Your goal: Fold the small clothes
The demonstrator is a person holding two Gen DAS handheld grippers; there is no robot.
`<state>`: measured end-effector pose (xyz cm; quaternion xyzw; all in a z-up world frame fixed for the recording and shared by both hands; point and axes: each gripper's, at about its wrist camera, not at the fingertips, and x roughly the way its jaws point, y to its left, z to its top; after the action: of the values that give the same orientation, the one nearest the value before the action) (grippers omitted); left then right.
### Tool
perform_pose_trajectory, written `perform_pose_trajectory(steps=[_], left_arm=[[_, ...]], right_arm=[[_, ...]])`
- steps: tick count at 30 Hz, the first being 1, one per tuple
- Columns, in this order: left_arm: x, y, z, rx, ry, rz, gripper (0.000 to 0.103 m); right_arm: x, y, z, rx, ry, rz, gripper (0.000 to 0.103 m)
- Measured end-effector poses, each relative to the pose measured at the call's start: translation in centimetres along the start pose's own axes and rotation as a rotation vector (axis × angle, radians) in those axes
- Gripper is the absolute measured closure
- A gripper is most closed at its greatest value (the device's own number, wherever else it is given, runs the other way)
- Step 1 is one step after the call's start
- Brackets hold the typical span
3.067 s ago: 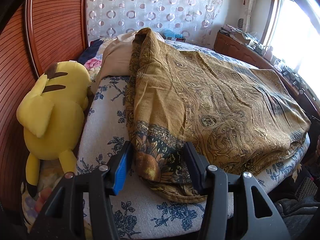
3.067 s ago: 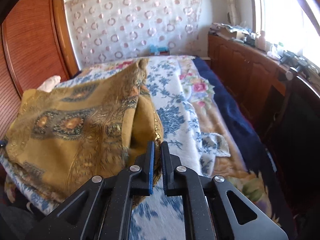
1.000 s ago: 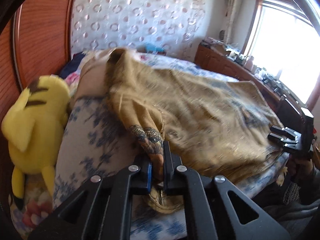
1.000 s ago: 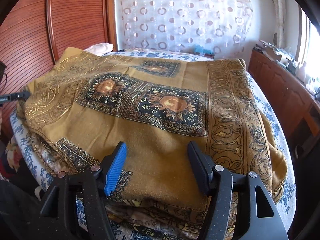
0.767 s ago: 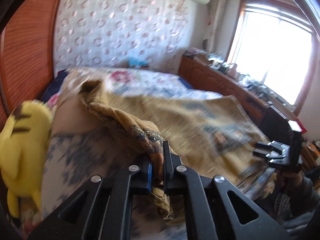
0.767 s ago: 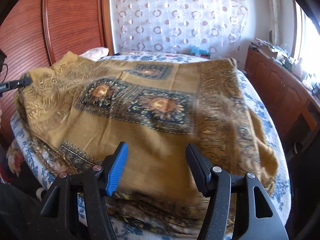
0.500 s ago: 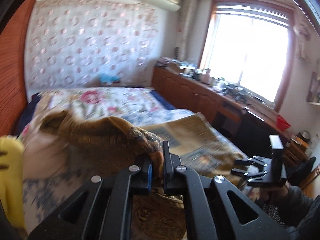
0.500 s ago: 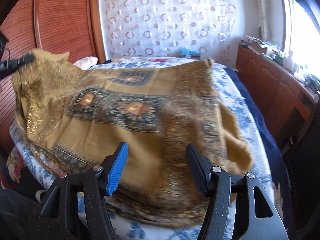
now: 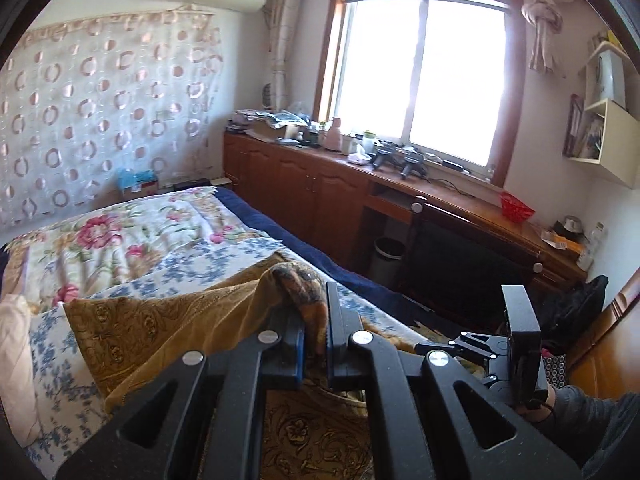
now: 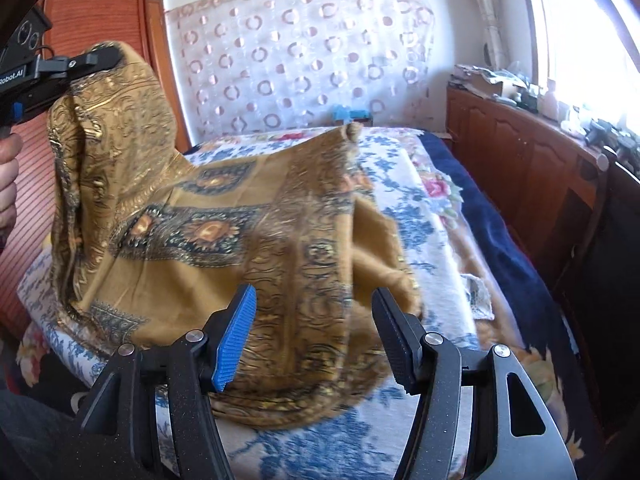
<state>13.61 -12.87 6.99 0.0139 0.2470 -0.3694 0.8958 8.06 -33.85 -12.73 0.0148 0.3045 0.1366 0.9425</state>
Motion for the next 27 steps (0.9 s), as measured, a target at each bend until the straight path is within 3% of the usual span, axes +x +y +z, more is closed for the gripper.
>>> perform_pose_trajectory(steps=[4,7,9,12,21,27], left_arm=[[2.6,-1.7,-0.1,0.019,0.077,-0.005,0.099],[4.1,-2.6,-0.8,0.04,0.137,-0.002,0.091],[4.0,-2.8,-1.3,0.038,0.146,-0.011,0.069],[3.2,-3.0,-1.6,0.035,0.14,-0.015,0.06],[-0.8,0.4,-4.3,-0.007,0.11,0.118,0.055],[-3.6,4.3,-7.7,-0.096,0.109,0.219,0.055]], right_arm=[[-0.7,-1.1,-0.1,0.022,-0.009,0.006,0.041],[-1.1,-1.4,-0.2,0.029,-0.012,0.008,0.041],[-1.1,-1.5,-0.2,0.03,-0.014,0.008,0.041],[-1.0,-1.4,0.0,0.031,-0.017,0.007,0.041],[-1.0,-0.4,1.6,0.005,-0.043,-0.011,0.041],[-0.1,1.0,3.4,-0.027,-0.045,0.002,0.041]])
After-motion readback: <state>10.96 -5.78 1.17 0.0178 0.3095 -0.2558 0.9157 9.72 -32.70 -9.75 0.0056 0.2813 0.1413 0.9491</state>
